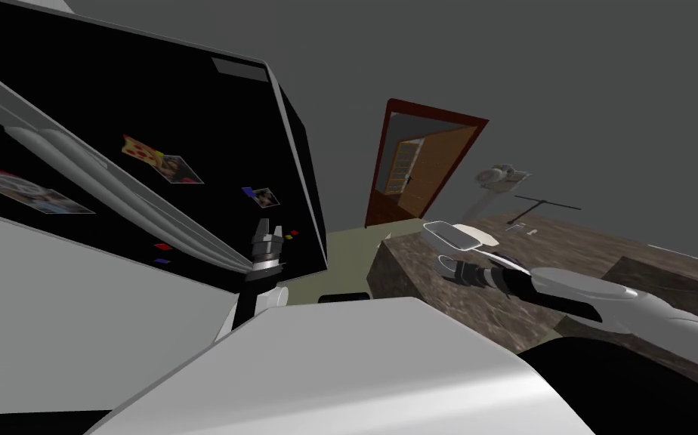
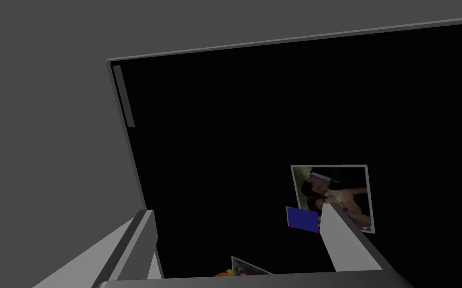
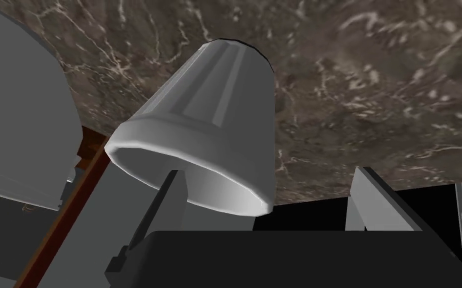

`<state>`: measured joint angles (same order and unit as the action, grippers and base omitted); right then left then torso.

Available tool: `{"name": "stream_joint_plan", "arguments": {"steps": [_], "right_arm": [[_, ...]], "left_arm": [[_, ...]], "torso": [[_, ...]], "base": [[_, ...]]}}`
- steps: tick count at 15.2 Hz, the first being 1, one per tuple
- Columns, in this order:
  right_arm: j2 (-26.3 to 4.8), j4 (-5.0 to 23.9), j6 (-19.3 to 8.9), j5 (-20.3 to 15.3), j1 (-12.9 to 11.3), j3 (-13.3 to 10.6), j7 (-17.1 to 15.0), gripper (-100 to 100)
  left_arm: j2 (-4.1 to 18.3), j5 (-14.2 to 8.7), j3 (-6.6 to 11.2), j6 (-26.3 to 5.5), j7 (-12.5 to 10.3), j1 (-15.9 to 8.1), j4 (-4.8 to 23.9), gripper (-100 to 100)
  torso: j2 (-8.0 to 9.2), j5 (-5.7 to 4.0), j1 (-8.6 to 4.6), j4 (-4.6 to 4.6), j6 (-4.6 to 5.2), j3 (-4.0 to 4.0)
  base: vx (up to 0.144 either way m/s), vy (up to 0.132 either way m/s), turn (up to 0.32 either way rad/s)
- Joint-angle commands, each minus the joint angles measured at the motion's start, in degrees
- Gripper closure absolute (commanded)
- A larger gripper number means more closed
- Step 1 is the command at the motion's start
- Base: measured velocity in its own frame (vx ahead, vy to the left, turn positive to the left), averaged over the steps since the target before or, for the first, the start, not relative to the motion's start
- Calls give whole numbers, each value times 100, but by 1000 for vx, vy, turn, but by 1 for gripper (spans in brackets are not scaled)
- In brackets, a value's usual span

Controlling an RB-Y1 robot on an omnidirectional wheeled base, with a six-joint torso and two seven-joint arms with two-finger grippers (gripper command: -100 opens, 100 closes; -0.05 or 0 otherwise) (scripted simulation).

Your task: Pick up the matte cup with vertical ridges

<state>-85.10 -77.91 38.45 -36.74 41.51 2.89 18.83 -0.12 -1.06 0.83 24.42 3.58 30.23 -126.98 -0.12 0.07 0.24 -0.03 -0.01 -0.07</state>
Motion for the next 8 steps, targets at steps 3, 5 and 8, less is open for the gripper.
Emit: {"name": "stream_joint_plan", "arguments": {"steps": [3,5,8], "right_arm": [[-396,262,99,-240,232,-79,140,-100],[-666,452,166,-412,358,-178,221,-100],[-870,595,219,-545,459,-262,283,-100]], "left_arm": [[0,0,0,0,0,0,0,0],[0,0,0,0,0,0,0,0],[0,0,0,0,0,0,0,0]], "torso": [[1,0,5,0,-2,0],[0,2,7,0,0,0],[-1,0,6,0,1,0]], "base": [[20,60,102],[28,66,101],[26,57,85]]}}
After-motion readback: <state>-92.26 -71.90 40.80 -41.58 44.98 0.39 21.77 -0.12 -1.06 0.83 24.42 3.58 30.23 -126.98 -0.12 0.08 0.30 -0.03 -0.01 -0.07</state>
